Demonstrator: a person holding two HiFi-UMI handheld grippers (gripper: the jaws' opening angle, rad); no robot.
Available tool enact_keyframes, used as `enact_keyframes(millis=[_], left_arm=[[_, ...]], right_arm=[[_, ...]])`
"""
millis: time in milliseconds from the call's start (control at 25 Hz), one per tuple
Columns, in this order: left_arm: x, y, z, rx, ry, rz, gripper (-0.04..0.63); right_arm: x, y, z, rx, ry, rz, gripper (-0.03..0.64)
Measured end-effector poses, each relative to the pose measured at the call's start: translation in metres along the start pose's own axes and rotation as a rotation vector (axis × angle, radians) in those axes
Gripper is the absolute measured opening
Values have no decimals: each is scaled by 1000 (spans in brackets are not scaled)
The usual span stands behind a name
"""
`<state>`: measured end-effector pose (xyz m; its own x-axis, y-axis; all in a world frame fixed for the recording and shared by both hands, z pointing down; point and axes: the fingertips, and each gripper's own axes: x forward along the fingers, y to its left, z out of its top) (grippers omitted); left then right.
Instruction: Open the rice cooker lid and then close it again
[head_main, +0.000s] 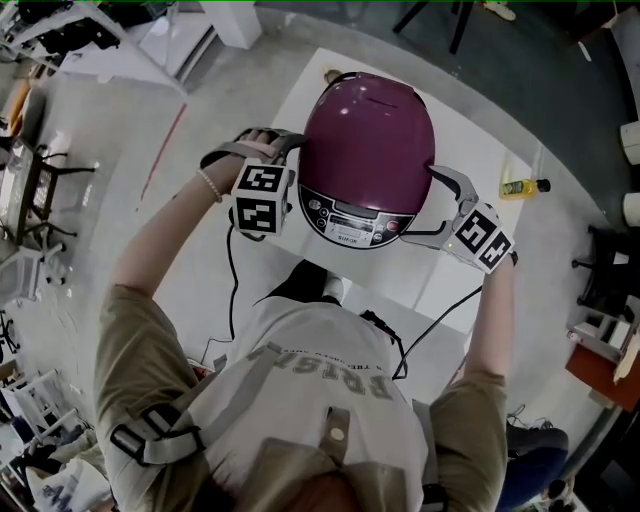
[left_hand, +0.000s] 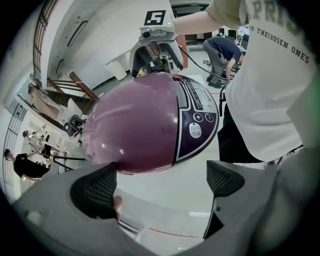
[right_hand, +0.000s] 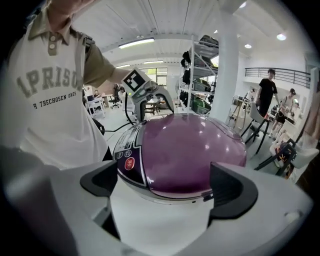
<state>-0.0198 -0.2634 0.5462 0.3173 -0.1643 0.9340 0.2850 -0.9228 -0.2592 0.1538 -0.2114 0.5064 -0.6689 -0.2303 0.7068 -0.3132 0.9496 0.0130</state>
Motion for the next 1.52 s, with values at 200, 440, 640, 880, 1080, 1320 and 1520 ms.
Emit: enact_keyframes(millis=[200,440,640,880,1080,1320,1520], left_arm=[[1,-1,-4,59,56,-9,589],[5,0,-10,130,123,-8,589],[7,1,-11,141,139,-21,600],[10,1,-14,179,178,-13,600],[9,0,-16,185,197,-6,600],[10,0,-15,158,182,6,600],[8,-1,-10,89,135,-11,600]], right_arm=[[1,5,-5,-49,114,40,557],[4,7,-8,-62,182,64,560],[6,7,-11,-63,232,81,573],[7,10,-22,-89,353,95,580],[9,11,-24,-106,388,83,581],[9,10,-25,-130,388,71,581],[7,10,-21,-102,296,89,580]])
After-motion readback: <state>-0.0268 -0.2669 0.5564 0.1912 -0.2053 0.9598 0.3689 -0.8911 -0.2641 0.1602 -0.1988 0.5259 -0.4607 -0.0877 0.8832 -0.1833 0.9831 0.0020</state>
